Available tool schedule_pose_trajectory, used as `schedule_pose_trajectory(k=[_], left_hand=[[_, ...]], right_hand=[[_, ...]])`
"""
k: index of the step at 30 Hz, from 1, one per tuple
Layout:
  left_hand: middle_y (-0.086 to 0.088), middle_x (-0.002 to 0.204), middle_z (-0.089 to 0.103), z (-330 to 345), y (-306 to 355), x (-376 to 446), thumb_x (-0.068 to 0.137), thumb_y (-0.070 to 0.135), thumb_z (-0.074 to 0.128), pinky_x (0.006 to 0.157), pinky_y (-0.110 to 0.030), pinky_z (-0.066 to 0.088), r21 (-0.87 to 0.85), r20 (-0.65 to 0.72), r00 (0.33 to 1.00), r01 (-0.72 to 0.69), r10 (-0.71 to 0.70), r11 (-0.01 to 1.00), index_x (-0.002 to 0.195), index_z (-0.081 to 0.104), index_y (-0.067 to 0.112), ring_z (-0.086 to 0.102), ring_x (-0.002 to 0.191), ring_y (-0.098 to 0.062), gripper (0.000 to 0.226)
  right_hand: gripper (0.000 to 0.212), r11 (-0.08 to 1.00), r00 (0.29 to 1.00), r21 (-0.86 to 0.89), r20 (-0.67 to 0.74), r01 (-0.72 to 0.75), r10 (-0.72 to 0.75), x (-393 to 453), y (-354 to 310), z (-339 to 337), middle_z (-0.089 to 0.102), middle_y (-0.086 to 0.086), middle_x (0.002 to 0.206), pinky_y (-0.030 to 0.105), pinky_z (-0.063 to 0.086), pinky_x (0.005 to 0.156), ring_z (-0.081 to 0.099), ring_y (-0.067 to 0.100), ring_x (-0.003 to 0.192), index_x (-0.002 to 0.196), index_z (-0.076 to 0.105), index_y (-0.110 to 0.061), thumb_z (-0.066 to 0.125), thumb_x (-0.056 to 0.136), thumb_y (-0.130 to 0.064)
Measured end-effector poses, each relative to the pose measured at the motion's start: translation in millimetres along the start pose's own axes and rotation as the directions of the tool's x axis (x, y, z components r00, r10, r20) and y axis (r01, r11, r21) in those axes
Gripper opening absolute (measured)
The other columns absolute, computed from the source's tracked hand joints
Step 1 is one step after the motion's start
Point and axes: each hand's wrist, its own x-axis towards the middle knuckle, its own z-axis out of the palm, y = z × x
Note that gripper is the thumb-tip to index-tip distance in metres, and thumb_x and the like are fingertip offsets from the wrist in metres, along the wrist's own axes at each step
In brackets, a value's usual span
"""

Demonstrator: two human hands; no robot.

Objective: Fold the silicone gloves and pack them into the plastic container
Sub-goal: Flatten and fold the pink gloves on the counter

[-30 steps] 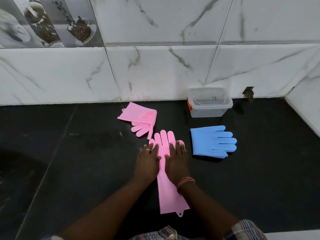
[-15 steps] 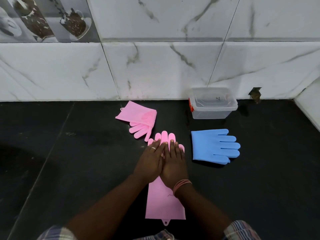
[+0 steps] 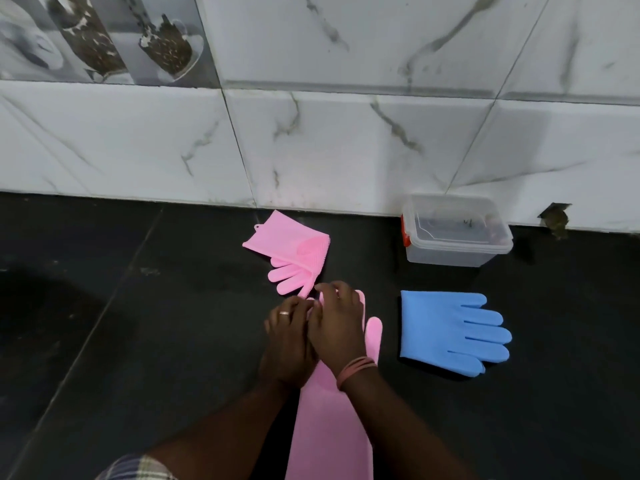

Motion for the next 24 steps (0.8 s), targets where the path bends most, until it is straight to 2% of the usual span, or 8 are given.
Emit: schedule_pose_trajectory(k=[3,6,8,11,15,19,21,24], left_hand=[[-0.008,0.135,0.057,5,-7,-1,0.092,0.022,0.070,0.100,-0.040,0.045,0.001,-0.031,0.996,0.089,-0.089,0.996,0.138,0.049,0.014,0.054,0.116,-0.025,0.051],[-0.005,0.130,0.059,2,-5,2,0.097,0.024,0.063,0.096,-0.039,0.048,-0.099,-0.063,0.988,0.131,-0.138,0.986,0.132,0.052,0.018,0.055,0.111,-0.021,0.038],[-0.006,0.121,0.062,-1,-2,4,0.100,0.024,0.053,0.090,-0.042,0.051,-0.097,-0.122,0.985,0.110,-0.121,0.989,0.125,0.049,0.023,0.058,0.104,-0.023,0.025],[-0.010,0.115,0.066,4,-5,3,0.100,0.025,0.041,0.090,-0.043,0.050,-0.091,-0.156,0.984,0.073,-0.087,0.993,0.125,0.047,0.023,0.061,0.101,-0.027,0.025],[-0.009,0.113,0.065,9,-10,4,0.102,0.024,0.040,0.091,-0.045,0.050,-0.119,-0.154,0.985,0.058,-0.076,0.991,0.123,0.052,0.022,0.061,0.099,-0.030,0.024],[-0.014,0.105,0.068,1,-11,9,0.097,0.016,0.042,0.090,-0.046,0.051,-0.295,-0.180,0.984,-0.036,-0.019,0.955,0.109,0.068,0.006,0.063,0.099,-0.034,0.030],[-0.010,0.103,0.068,-6,-12,11,0.087,0.002,0.047,0.089,-0.037,0.051,-0.573,-0.140,0.976,0.059,-0.169,0.818,0.100,0.068,0.007,0.064,0.097,-0.025,0.025],[-0.008,0.087,0.070,-26,-21,35,0.072,0.002,0.045,0.081,-0.042,0.050,-0.864,0.102,0.824,0.351,-0.558,0.362,0.082,0.068,0.021,0.064,0.085,-0.027,0.031]], right_hand=[[0.041,0.952,0.994,0.289,0.012,-0.106,0.107,33,-20,6,0.053,0.003,0.133,0.039,0.046,0.104,0.054,0.022,0.117,0.133,0.051,-0.018,0.057,0.094,-0.029],[0.052,0.787,0.929,0.495,0.166,-0.369,0.331,65,-33,9,0.050,0.008,0.140,0.031,0.046,0.101,0.055,0.027,0.123,0.142,0.044,-0.013,0.057,0.092,-0.011],[0.040,0.672,0.887,0.585,0.227,-0.455,0.403,81,-38,0,0.065,0.006,0.117,0.018,0.043,0.082,0.062,0.025,0.112,0.129,0.058,-0.009,0.053,0.090,-0.001],[0.015,0.563,0.904,0.755,0.094,-0.337,0.416,93,-51,-30,0.069,-0.001,0.077,0.024,0.044,0.064,0.067,0.017,0.077,0.090,0.072,-0.010,0.057,0.091,-0.014],[0.026,0.644,0.962,0.728,0.078,-0.235,0.263,84,-60,-92,0.072,0.007,0.080,0.026,0.046,0.065,0.059,0.011,0.069,0.083,0.072,-0.009,0.055,0.096,-0.024],[0.021,0.799,0.939,0.529,0.323,-0.285,0.121,59,-56,-148,0.073,0.012,0.078,0.025,0.047,0.061,0.061,0.014,0.065,0.080,0.074,-0.012,0.066,0.090,-0.028],[0.020,0.874,0.920,0.399,0.373,-0.278,0.122,46,-59,-165,0.076,0.009,0.081,0.027,0.050,0.063,0.064,0.014,0.069,0.083,0.078,-0.015,0.071,0.084,-0.034],[0.011,0.901,0.865,0.307,0.485,-0.308,0.130,24,-70,-185,0.076,-0.001,0.080,0.023,0.051,0.064,0.066,0.009,0.069,0.086,0.079,-0.021,0.072,0.085,-0.030]])
